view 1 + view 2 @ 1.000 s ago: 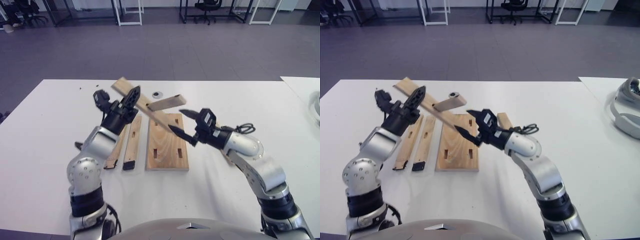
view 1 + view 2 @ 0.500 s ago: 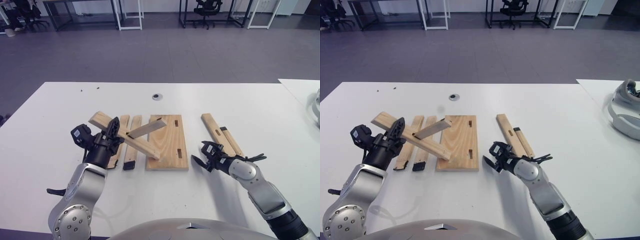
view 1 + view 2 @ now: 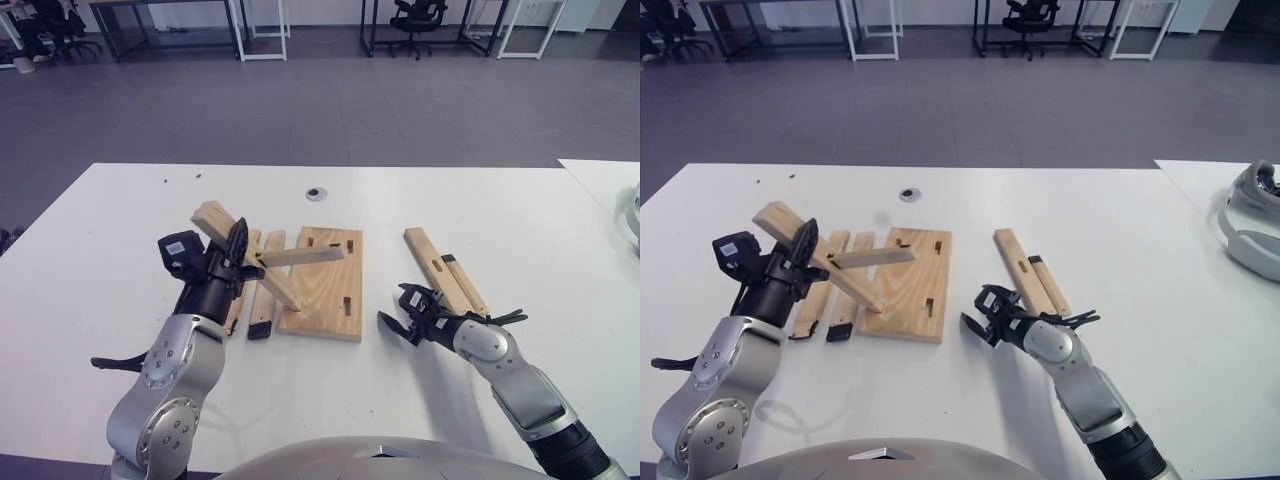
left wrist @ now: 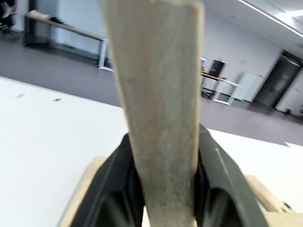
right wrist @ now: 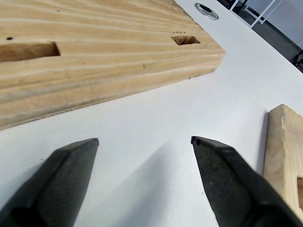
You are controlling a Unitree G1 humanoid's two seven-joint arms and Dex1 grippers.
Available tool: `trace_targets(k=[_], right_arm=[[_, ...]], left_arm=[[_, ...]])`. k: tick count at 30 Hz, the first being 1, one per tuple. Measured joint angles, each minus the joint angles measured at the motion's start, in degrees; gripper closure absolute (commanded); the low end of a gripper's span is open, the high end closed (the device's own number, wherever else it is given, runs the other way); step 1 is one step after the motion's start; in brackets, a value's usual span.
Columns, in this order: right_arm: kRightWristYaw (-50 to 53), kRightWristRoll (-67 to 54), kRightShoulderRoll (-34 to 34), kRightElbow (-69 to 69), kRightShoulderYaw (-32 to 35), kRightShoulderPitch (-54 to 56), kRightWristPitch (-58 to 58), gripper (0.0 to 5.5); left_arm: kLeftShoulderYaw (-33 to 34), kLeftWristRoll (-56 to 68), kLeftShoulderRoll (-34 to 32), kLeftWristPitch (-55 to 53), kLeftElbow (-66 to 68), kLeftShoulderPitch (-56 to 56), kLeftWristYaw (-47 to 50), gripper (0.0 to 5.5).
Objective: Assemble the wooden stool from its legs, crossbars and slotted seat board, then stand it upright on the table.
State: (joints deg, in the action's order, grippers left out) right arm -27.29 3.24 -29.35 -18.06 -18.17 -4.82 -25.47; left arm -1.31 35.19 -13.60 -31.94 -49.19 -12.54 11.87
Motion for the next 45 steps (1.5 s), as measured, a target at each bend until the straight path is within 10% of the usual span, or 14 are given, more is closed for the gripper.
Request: trace_targets(k=[8, 20, 28, 33, 39, 45], right_arm=[[0.8, 3.0, 0.0, -0.5, 0.3, 0.4, -0.3, 1.83], [9.4, 1.3, 10.3, 6.3, 9.2, 11.6, -0.6, 1.83], [10.6, -0.6, 6.6, 6.6, 19.5, 20.8, -1.3, 1.83], [11.0, -0.5, 5.8, 8.5, 20.1, 20.8, -0.5, 1.83], [11.7, 0.0, 5.8, 11.3, 19.3, 20.8, 0.7, 1.83], [11.7, 0.5, 6.7, 12.8, 18.0, 20.0, 1.0, 1.83]], left_arm=[[-10.4, -11.8, -5.6, 4.0, 3.3, 1.7, -4.1, 4.45], [-2.8, 3.2, -2.6, -4.2, 3.3, 5.0, -13.8, 2.23], [12.9, 43.4, -11.1, -5.5, -2.5, 17.2, -11.2, 0.92], [27.0, 41.7, -18.5, 2.8, 12.0, 27.7, -10.2, 0.92], [-0.8, 8.8, -21.7, -0.8, 22.7, 20.0, -14.9, 0.92], [-6.8, 0.2, -19.1, -6.0, 27.3, 14.1, -15.8, 0.92]])
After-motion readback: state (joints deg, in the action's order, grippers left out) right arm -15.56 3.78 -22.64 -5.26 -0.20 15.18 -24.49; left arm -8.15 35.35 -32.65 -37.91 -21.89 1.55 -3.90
